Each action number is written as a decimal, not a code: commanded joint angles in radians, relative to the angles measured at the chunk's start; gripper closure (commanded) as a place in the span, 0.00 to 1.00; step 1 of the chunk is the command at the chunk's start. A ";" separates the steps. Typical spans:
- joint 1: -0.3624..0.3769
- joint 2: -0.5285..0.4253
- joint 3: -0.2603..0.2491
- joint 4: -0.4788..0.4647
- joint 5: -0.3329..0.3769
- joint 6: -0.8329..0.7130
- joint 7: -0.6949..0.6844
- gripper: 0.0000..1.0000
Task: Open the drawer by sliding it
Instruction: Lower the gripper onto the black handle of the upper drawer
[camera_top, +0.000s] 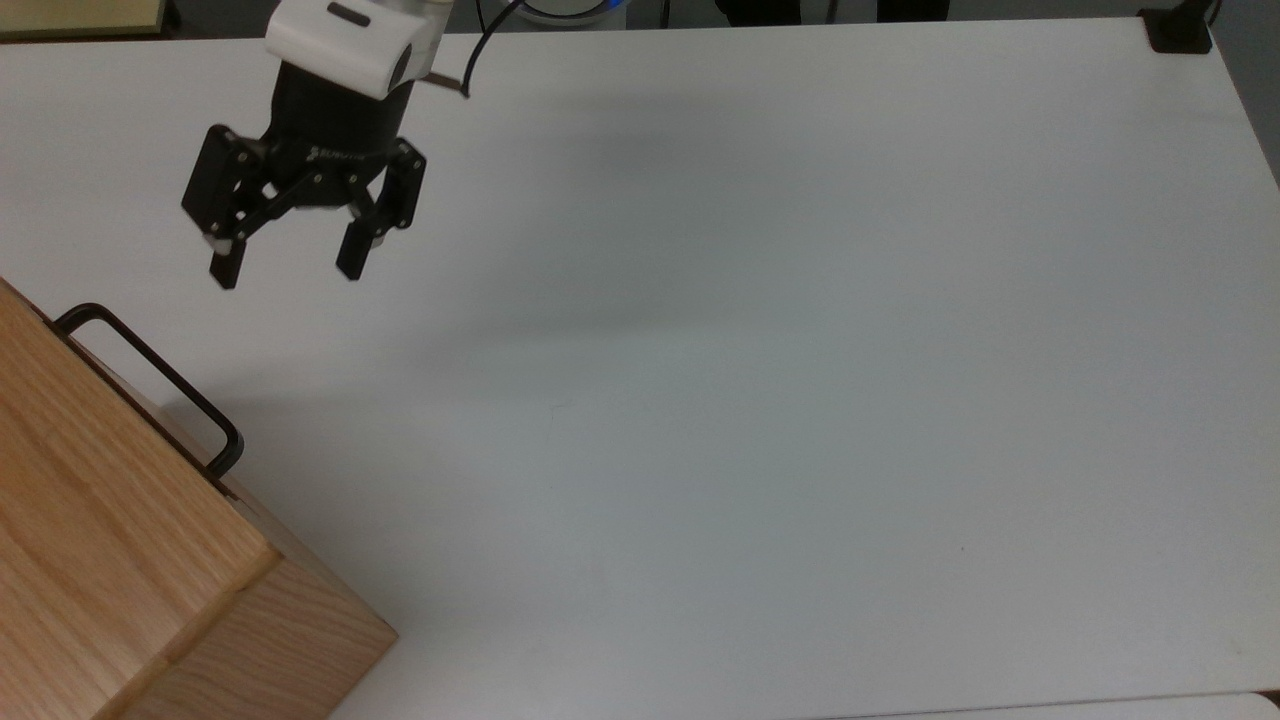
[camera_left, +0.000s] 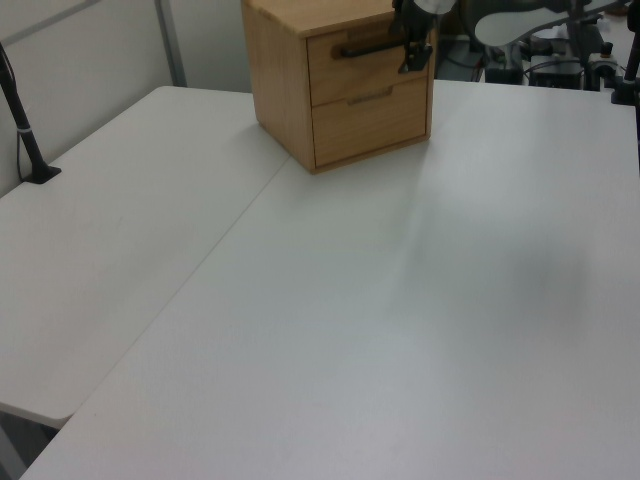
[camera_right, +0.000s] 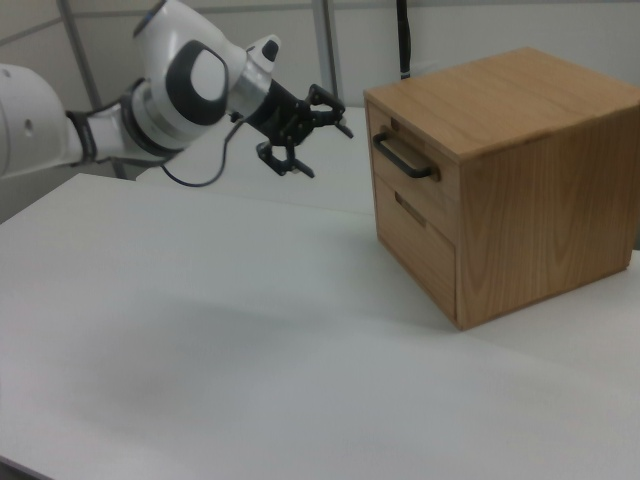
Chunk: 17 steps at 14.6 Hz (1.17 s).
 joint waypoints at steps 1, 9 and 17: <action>-0.032 0.037 0.000 0.009 -0.077 0.125 -0.024 0.00; -0.060 0.070 0.000 0.009 -0.218 0.234 -0.015 0.02; -0.065 0.126 -0.048 0.033 -0.224 0.361 -0.015 0.03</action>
